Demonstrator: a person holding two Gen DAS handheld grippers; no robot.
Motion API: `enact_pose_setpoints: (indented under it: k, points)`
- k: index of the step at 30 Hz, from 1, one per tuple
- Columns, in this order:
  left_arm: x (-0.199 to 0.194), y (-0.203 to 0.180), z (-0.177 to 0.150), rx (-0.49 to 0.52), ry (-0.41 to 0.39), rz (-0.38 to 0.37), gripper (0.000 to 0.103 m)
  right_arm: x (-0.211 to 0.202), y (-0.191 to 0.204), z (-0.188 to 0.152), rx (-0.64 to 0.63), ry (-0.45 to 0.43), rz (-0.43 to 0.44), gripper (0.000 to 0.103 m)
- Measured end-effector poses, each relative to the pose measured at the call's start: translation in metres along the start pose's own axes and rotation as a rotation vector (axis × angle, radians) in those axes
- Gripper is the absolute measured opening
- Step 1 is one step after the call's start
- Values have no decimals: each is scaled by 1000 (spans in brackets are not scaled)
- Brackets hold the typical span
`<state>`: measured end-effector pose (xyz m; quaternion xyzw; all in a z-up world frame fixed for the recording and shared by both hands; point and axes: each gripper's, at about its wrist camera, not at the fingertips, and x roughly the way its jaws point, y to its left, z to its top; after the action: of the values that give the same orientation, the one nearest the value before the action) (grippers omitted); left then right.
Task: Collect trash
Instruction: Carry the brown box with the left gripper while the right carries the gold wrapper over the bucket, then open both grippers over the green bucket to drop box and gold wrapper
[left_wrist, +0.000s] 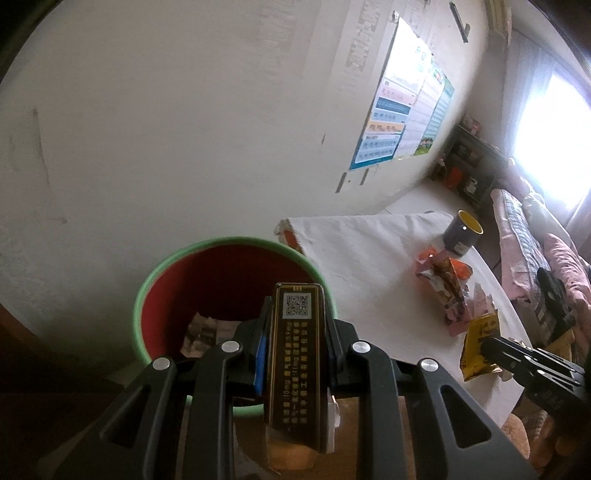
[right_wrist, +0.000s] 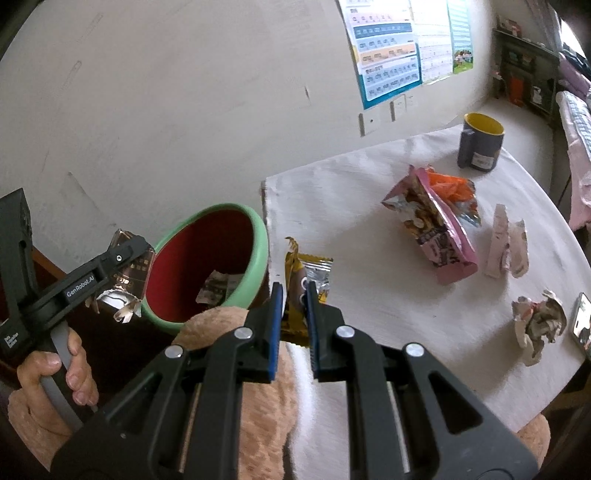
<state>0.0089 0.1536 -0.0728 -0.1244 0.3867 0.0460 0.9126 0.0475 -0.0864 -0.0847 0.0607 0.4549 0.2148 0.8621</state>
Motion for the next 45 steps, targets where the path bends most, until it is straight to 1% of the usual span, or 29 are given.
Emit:
enact_pose_setpoints:
  k: [8,11,17,20,22,26,30,32,37,40,45]
  points:
    - [2,21,-2,-30,-3,29,21,13,27,11,-56,10,29,13]
    - [4,30,-3,-43,5,48,21,19,38,14,-75,18,44,13]
    - [9,44,-6,-64,21,62,21,33,53,19,-94,45,77,13]
    - [17,53,-8,-95,42,48,21,43,59,22,-90,65,99,13]
    - [24,58,-8,-115,58,52,21,51,63,26,-88,79,111,13]
    - [32,66,-8,-123,71,70,21,67,71,32,-87,104,136,13]
    - [42,72,-5,-135,88,67,21,83,79,37,-89,124,149,13]
    - [48,76,-4,-149,101,56,21,86,83,38,-97,129,151,13]
    - [57,80,0,-152,112,64,21,91,92,43,-113,129,163,13]
    - [62,83,2,-160,125,61,22,96,92,46,-108,148,184,13]
    - [64,87,1,-177,127,54,22,101,90,48,-92,153,191,14]
